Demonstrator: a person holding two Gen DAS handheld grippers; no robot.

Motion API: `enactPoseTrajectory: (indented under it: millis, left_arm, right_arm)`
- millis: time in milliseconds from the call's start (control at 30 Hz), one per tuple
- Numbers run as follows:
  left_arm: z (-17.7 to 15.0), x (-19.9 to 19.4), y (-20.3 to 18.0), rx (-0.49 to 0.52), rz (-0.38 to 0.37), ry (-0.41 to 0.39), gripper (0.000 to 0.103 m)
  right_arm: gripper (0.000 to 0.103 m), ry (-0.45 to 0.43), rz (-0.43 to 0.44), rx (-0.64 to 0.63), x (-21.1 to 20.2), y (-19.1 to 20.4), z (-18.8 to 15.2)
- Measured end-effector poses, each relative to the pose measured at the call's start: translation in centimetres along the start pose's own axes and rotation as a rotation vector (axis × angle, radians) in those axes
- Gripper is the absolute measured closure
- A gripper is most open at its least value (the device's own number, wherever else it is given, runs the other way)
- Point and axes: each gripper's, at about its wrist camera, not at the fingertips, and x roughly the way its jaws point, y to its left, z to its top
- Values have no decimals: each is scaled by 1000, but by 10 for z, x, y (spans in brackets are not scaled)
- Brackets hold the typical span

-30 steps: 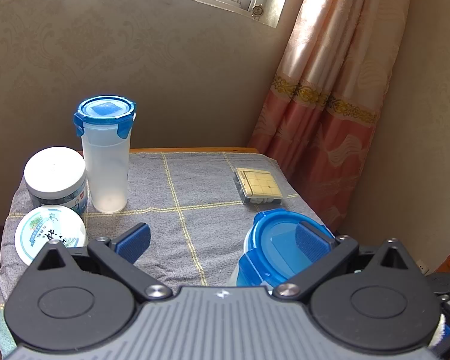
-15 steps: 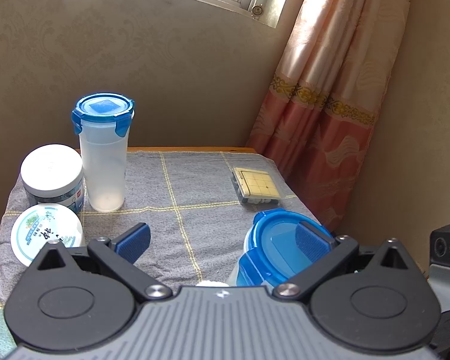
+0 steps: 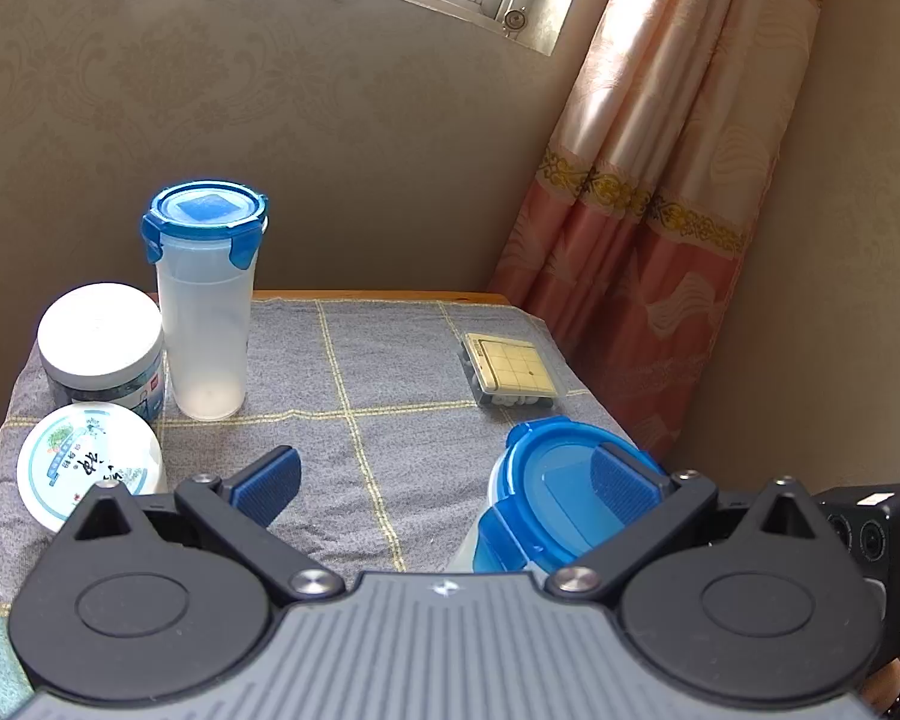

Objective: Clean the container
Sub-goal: 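Wipe the cloth along the container wall with the right tool while the left tool holds it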

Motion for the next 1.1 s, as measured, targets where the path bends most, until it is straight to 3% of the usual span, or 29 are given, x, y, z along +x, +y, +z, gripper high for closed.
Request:
enactPoseTrajectory:
  millis: [467, 833, 1100]
  left_arm:
    - [0, -2, -2, 3, 10, -2, 0]
    - [1, -3, -5, 13, 29, 1, 0]
    - [2, -2, -6, 17, 33, 0, 0]
  right_arm:
    - [77, -35, -88, 55, -29, -25, -12]
    - [76, -157, -198, 101, -67, -55, -6]
    - [73, -155, -155, 38, -74, -39, -7]
